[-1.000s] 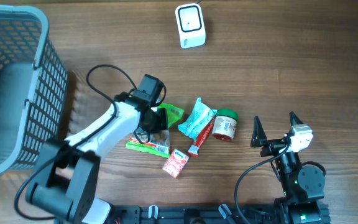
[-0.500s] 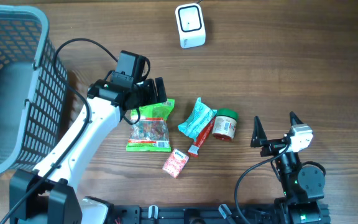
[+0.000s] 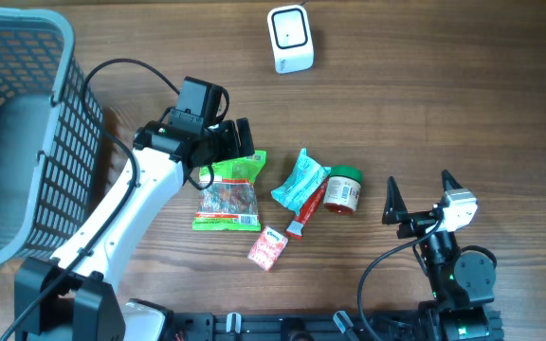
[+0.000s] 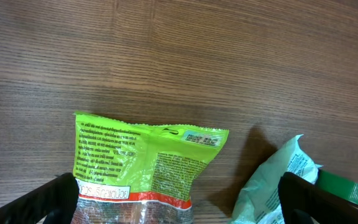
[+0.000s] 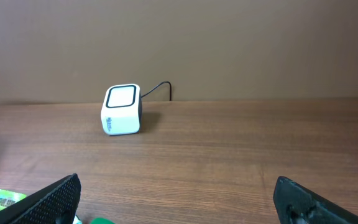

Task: Scan the item barcode

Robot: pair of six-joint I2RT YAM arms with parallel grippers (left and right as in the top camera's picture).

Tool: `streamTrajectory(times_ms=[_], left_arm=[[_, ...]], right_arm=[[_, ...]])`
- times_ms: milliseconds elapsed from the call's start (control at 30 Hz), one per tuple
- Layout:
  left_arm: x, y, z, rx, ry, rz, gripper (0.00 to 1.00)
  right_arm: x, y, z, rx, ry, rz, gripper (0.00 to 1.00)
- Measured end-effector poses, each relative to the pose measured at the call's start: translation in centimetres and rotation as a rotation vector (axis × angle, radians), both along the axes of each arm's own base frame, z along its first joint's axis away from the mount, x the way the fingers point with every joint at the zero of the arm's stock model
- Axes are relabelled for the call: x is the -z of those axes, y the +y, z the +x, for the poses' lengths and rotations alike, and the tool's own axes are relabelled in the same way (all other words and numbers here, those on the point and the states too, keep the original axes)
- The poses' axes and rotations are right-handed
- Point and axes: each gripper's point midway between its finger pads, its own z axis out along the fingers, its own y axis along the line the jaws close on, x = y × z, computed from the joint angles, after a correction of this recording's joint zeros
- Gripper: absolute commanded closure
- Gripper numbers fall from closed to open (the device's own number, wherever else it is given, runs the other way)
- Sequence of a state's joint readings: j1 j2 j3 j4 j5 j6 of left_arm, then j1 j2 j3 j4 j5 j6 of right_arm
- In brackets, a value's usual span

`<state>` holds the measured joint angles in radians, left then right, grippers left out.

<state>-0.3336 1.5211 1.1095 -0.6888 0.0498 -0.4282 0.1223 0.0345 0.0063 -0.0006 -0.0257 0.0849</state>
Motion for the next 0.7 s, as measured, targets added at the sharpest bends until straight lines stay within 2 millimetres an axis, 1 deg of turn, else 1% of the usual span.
streamTrajectory(times_ms=[567,700], left_arm=[[0.00,0.00,-0.01,0.000,0.000,0.000,0.00],[0.00,0.00,0.00,0.000,0.000,0.000,0.00]], right_arm=[[0.00,0.08,-0.01,-0.005,0.000,0.001,0.00],[0.00,0.14,-0.02,-0.007,0.009,0.059,0.00]])
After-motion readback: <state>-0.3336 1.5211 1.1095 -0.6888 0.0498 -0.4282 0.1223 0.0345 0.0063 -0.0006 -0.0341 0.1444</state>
